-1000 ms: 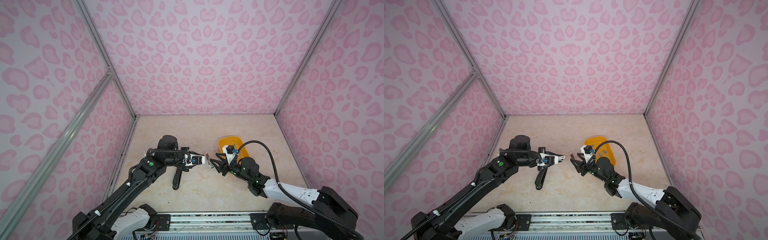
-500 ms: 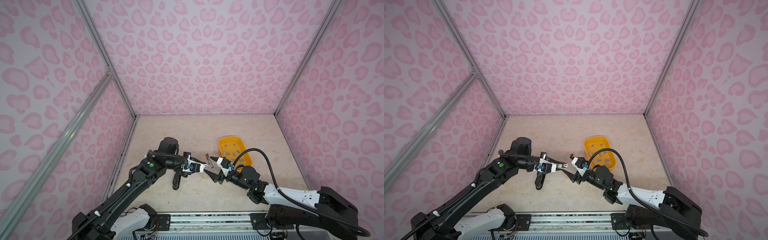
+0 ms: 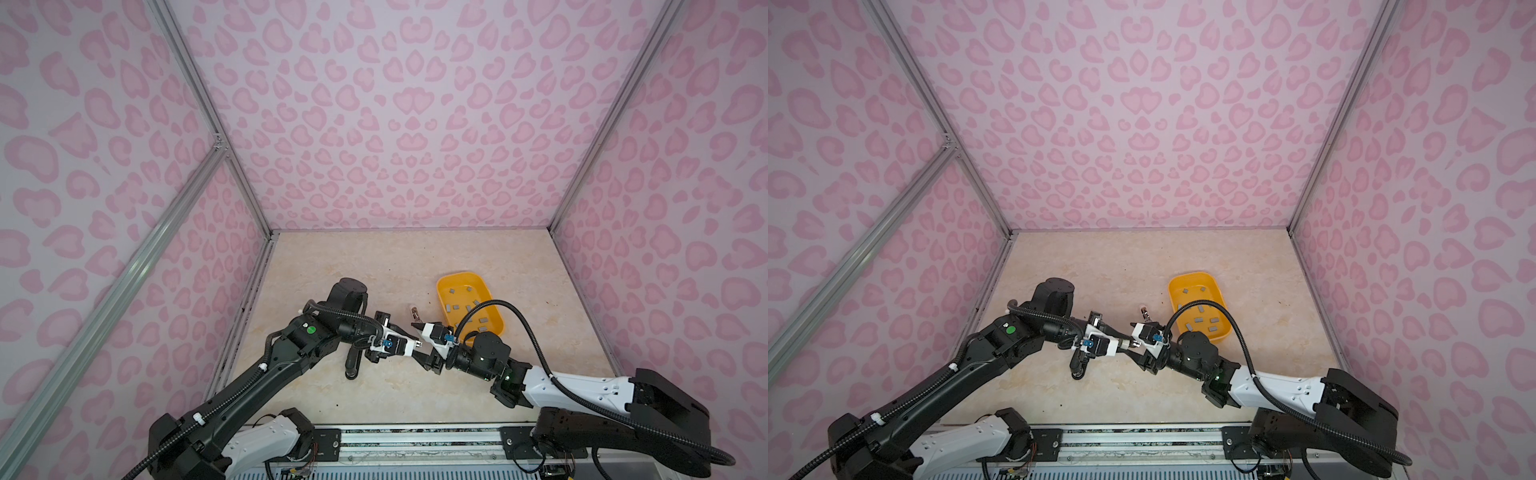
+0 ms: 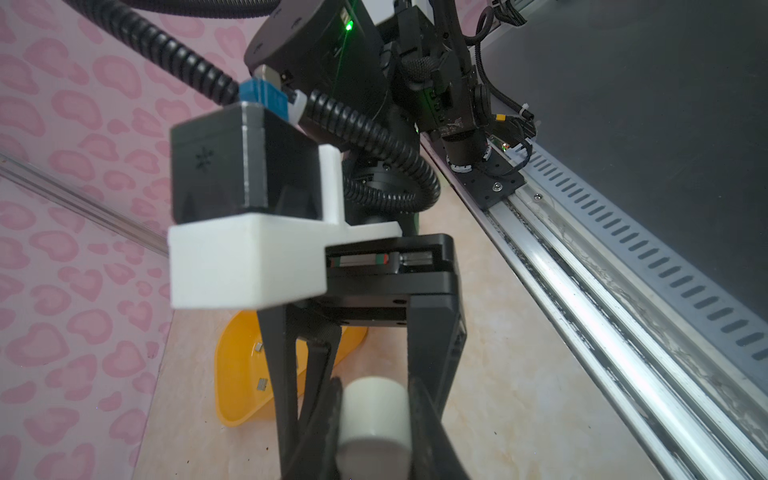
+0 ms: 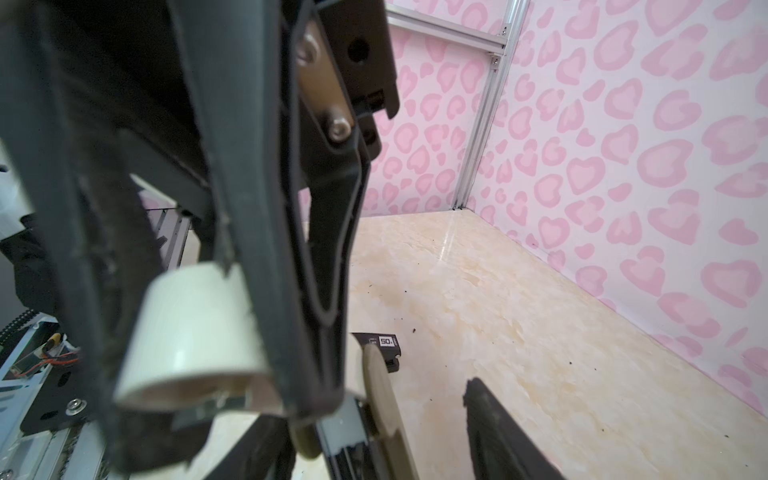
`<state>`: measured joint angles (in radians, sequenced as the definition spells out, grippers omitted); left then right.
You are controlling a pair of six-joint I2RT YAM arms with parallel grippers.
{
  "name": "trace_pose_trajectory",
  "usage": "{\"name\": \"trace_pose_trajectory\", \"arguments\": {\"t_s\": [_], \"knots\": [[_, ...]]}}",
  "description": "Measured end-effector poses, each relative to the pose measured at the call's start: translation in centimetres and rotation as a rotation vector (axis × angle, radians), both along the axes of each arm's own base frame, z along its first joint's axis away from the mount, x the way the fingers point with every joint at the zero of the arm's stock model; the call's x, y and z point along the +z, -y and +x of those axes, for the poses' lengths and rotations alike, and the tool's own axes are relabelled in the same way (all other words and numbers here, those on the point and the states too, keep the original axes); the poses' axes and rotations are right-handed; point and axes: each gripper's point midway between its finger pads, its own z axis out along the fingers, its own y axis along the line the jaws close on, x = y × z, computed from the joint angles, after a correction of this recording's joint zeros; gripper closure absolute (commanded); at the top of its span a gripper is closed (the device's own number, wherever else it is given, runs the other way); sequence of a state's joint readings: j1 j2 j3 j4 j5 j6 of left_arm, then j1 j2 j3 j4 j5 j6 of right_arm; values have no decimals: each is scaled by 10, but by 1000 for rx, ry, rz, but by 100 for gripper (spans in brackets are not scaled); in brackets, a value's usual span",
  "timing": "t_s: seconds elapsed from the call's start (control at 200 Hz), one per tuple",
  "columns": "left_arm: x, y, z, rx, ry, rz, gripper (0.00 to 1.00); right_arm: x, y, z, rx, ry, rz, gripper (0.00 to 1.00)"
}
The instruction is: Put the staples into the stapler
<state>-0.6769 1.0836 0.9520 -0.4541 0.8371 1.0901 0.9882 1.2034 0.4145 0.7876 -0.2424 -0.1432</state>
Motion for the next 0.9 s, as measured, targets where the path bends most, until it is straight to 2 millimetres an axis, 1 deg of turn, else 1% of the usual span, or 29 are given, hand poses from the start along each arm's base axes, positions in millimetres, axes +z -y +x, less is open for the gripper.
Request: {"name": "trace_pose_trajectory", "arguments": {"t_s": [0.115, 0.19, 0.366, 0.421, 0.506, 0.596, 0.666, 0.701, 0.741, 0.767, 0.782, 0.802, 0.817, 0.897], "knots": [[1, 0, 0, -2, 1, -2, 96, -2, -3, -2, 18, -3, -7, 53], [1, 0, -1, -5, 2, -3, 96, -3, -5, -3, 33, -7, -11, 55], [1, 1, -2, -11, -1, -6, 96, 0, -9, -8, 66, -10, -8, 57], [2, 1, -2, -13, -2, -7, 96, 0, -9, -9, 73, -13, -7, 59], [1, 1, -3, -16, -6, -8, 96, 0, -9, -10, 81, -11, -7, 68], [-1, 1, -3, -5, -39, 0, 96, -2, -10, -14, 100, 10, -27, 80], [-3, 0, -2, 14, -65, 12, 96, -5, -11, -16, 113, 30, -51, 86], [-4, 0, 0, 23, -66, 16, 89, -6, -11, -16, 113, 33, -56, 87], [-4, -1, 1, 33, -66, 20, 74, -7, -11, -15, 110, 31, -64, 89], [-5, -1, 2, 40, -63, 24, 68, -7, -12, -14, 107, 28, -68, 90], [-5, -1, 3, 44, -60, 26, 65, -7, -12, -14, 105, 27, -71, 91], [-5, -1, 4, 52, -53, 28, 65, -7, -12, -12, 99, 23, -72, 92], [-4, -2, 6, 59, -38, 28, 60, -8, -12, -12, 96, 16, -72, 92], [-2, -7, 17, 109, 28, 25, 49, -2, -12, -3, 51, -20, -52, 96]]}}
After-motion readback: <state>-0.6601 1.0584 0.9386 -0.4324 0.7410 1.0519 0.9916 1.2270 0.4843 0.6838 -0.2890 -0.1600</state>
